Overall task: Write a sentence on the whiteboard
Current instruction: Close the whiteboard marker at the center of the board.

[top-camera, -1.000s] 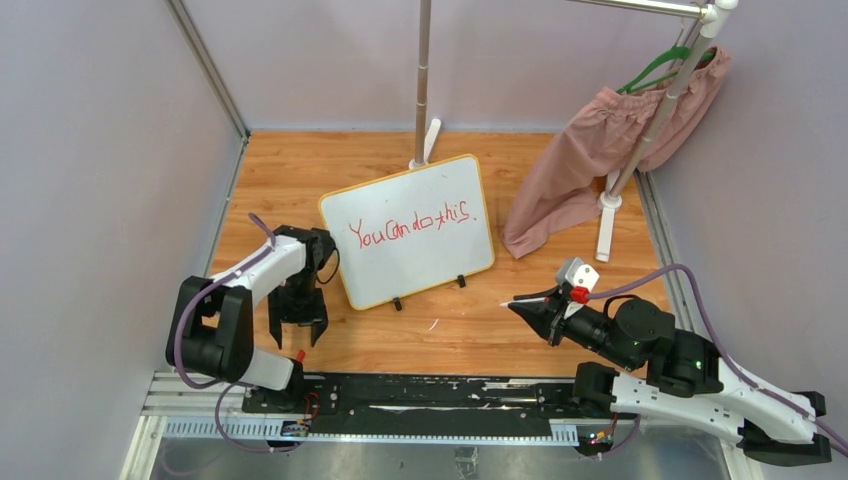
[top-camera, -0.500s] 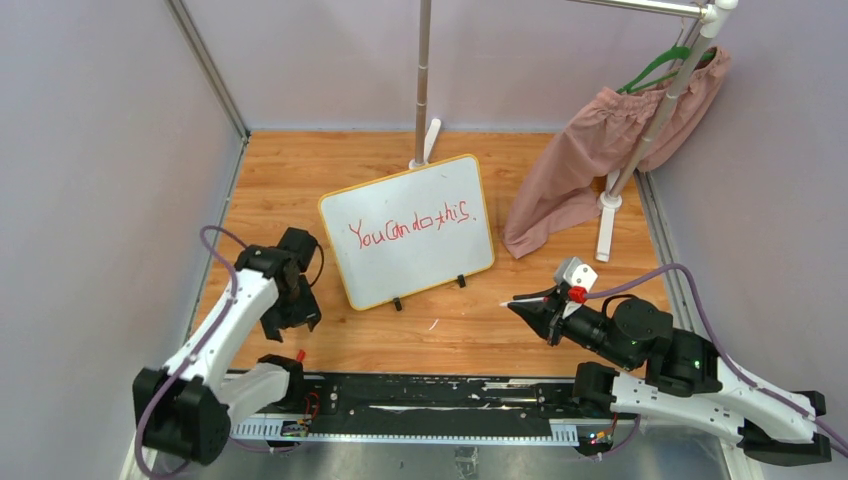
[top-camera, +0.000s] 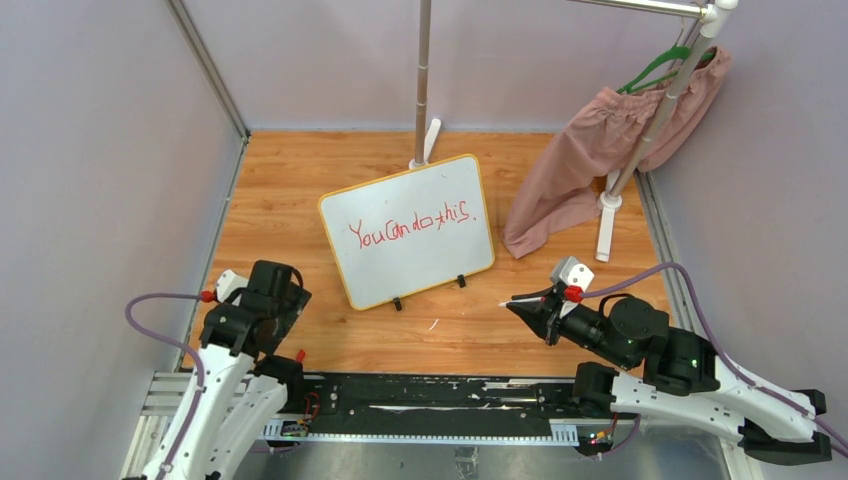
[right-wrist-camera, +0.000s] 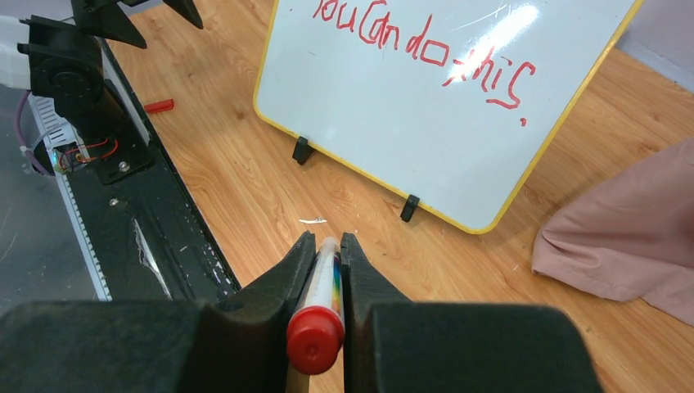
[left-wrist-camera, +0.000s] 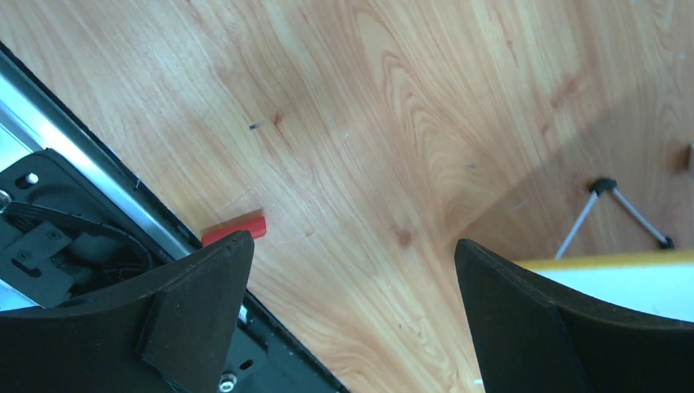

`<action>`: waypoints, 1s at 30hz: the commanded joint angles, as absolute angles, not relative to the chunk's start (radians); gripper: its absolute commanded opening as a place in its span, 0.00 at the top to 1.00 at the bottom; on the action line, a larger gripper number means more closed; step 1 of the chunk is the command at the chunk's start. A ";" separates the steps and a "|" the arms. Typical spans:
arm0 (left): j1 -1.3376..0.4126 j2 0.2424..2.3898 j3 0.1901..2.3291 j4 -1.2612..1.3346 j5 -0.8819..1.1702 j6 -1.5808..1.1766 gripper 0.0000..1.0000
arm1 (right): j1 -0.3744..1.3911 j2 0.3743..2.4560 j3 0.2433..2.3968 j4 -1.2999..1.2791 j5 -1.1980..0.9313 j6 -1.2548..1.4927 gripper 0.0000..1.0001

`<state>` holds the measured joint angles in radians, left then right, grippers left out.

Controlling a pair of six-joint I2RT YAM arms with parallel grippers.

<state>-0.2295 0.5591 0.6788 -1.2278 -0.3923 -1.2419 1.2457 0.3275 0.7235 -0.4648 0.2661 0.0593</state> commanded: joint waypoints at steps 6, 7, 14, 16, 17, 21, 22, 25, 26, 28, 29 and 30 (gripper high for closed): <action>-0.227 0.810 0.615 -1.268 -0.462 -1.433 0.00 | 1.247 0.351 0.717 -0.454 0.272 0.054 1.00; -0.227 0.831 0.604 -1.250 -0.458 -1.425 0.00 | 1.246 0.351 0.716 -0.455 0.273 0.054 1.00; -0.227 0.493 0.424 -1.195 -0.413 -1.592 0.00 | 1.246 0.363 0.712 -0.454 0.269 0.051 1.00; -0.227 0.401 0.401 -1.208 -0.370 -1.618 0.00 | 1.247 0.369 0.712 -0.453 0.271 0.048 1.00; -0.228 0.405 0.404 -1.212 -0.349 -1.614 0.00 | 1.246 0.374 0.711 -0.451 0.271 0.046 1.00; -0.263 0.645 0.442 -1.226 -0.297 -1.639 0.00 | 1.247 0.388 0.712 -0.442 0.262 0.044 1.00; -0.291 0.710 0.457 -1.230 -0.310 -1.663 0.00 | 1.246 0.393 0.712 -0.442 0.262 0.044 1.00; -0.333 0.845 0.483 -1.251 -0.312 -1.728 0.00 | 1.247 0.393 0.709 -0.448 0.268 0.046 1.00; -0.333 0.874 0.491 -1.256 -0.308 -1.731 0.00 | 1.247 0.392 0.709 -0.450 0.270 0.050 1.00; -0.333 0.913 0.509 -1.272 -0.310 -1.738 0.00 | 1.247 0.392 0.709 -0.451 0.274 0.050 1.00; -0.333 0.915 0.519 -1.277 -0.320 -1.739 0.00 | 1.247 0.394 0.709 -0.451 0.275 0.048 1.00; -0.333 0.910 0.532 -1.286 -0.335 -1.743 0.00 | 1.246 0.396 0.710 -0.451 0.275 0.047 1.00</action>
